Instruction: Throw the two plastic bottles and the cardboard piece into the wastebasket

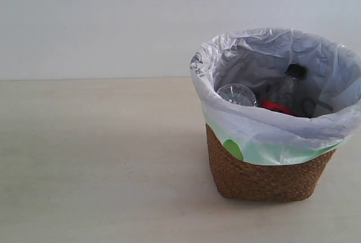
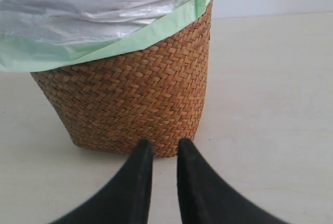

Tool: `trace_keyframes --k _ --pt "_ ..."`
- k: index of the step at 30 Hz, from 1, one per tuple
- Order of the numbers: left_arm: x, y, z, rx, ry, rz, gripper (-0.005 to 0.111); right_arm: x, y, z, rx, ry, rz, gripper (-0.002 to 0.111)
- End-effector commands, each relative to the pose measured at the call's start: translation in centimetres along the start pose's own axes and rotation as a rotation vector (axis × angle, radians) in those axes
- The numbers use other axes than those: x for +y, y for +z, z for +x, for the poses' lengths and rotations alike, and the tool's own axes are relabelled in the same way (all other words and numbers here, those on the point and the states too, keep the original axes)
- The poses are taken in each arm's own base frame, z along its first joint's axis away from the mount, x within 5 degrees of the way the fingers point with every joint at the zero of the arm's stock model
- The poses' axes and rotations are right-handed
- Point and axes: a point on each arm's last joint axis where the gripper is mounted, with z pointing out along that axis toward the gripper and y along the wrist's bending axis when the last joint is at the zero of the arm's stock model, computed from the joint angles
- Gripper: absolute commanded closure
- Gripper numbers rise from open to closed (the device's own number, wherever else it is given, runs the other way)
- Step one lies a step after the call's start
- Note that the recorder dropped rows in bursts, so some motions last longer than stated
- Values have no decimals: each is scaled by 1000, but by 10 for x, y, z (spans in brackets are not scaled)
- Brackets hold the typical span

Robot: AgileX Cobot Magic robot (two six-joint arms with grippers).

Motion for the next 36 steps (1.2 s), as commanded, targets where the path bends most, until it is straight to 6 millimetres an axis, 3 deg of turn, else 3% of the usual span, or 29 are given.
trace_keyframes --k 1,20,36 --pt "5 0 8 72 25 -48 103 0 0 -1 -12 -1 -3 95" --pt "20 -12 43 500 208 -176 103 0 0 -1 -12 -1 -3 95" --pt "25 -15 44 513 198 -263 103 0 0 -1 -12 -1 -3 95"
